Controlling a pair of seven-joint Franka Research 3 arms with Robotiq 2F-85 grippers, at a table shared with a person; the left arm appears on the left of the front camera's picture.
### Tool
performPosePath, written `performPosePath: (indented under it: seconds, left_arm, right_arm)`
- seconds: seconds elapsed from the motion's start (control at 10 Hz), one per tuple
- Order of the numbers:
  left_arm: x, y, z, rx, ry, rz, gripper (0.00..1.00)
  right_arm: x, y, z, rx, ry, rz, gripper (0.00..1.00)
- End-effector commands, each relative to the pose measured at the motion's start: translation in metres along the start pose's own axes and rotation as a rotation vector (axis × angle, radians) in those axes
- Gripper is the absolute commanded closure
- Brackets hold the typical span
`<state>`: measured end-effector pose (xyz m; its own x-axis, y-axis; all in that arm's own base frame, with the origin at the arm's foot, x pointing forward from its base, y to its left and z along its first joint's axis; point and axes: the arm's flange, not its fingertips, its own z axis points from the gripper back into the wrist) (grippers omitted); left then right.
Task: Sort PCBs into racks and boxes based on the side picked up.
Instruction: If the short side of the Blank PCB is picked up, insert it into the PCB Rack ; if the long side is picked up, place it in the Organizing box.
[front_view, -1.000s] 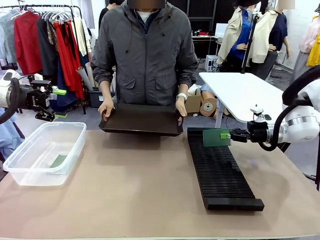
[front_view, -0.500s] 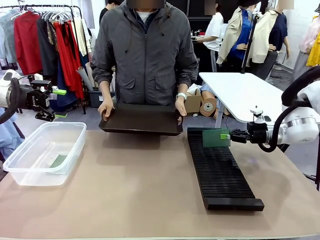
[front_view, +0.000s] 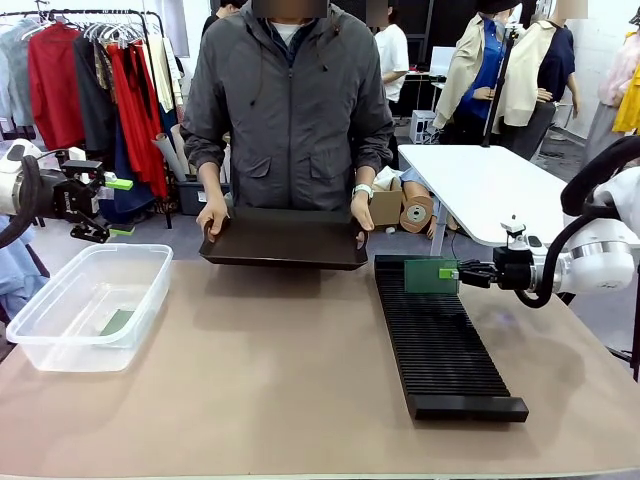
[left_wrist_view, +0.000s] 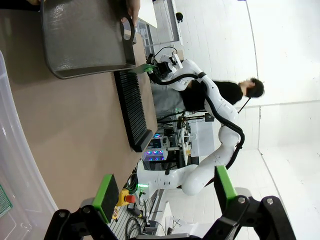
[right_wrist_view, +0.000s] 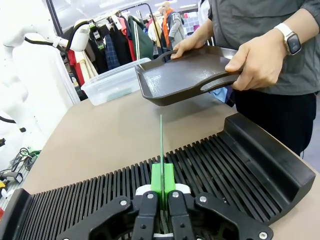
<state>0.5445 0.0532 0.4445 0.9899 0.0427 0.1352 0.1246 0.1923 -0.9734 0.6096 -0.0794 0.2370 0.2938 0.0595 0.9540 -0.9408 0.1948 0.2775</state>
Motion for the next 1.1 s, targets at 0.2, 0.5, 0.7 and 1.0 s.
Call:
performPosePath:
  seconds: [0.2,0.5,0.7,1.0]
  left_arm:
    - [0.0,-0.002,0.0,0.003,0.0,-0.001,0.0]
    - [0.0,-0.002,0.0,0.003,0.0,-0.001,0.0]
    - [0.0,-0.002,0.0,0.003,0.0,-0.001,0.0]
    - [0.0,-0.002,0.0,0.003,0.0,-0.001,0.0]
  right_arm:
    - [0.0,-0.012,-0.006,-0.026,0.001,0.022,1.0]
    - [0.0,-0.016,-0.007,-0.031,0.022,0.021,1.0]
    - [0.0,-0.022,-0.01,-0.041,0.044,0.023,1.0]
    - [0.0,-0.03,-0.011,-0.034,0.05,0.028,1.0]
